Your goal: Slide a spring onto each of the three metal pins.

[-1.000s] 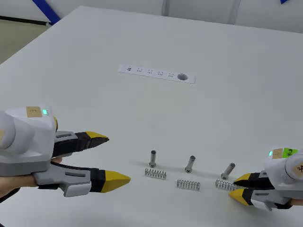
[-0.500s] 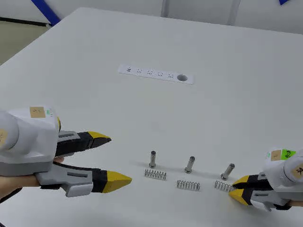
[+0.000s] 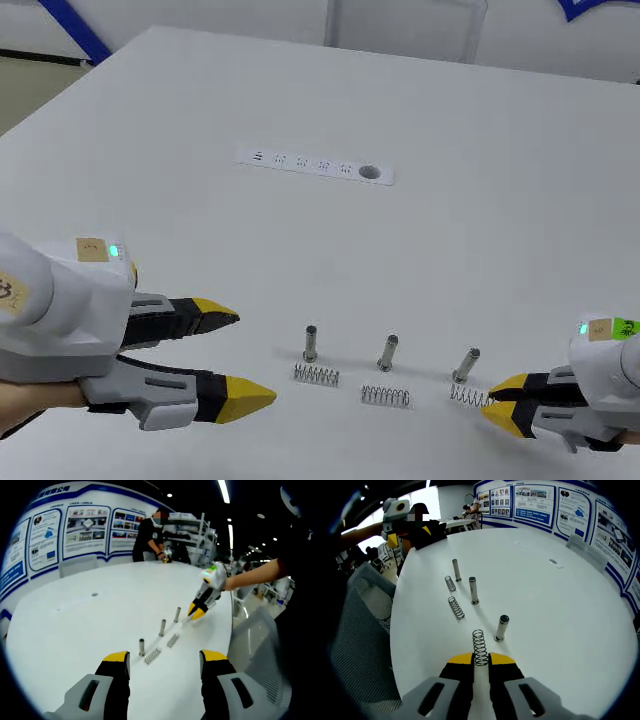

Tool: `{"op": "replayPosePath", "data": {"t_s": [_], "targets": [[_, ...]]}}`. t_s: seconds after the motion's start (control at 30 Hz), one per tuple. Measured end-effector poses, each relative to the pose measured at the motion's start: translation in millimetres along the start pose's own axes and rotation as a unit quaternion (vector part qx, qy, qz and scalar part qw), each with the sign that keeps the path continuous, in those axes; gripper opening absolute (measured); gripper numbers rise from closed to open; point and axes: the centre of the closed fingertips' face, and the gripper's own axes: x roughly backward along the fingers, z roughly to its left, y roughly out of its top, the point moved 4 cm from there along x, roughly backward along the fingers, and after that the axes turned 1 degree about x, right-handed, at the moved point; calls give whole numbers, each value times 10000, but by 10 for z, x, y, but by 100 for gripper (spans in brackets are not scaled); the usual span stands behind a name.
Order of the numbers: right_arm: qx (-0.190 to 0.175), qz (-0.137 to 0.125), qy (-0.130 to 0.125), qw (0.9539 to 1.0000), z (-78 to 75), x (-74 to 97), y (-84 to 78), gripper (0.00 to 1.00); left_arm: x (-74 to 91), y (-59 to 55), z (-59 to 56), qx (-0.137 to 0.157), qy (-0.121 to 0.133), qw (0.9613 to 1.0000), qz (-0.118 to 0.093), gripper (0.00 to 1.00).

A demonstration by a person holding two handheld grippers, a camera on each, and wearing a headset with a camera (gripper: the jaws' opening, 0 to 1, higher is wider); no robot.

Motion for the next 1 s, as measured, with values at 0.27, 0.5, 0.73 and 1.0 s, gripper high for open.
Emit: {"op": "replayPosePath", "data": {"t_s": [0.27,0.5,0.73,1.0], "targets": [[320,-293,-96,9990,50,251,315,11,-35,34,-24,-177,-31,9998,7,65],[648,-468,-118,9967,136,391,623,11,-126,125,-110,-305,-207,9993,-37,66],[976,-515,-36,9939,293,453,863,11,-231,186,-187,-626,-370,9973,31,66],[1322,-526,98,9898,466,471,1060,11,-342,323,-211,-864,-436,9953,-61,61]]}}
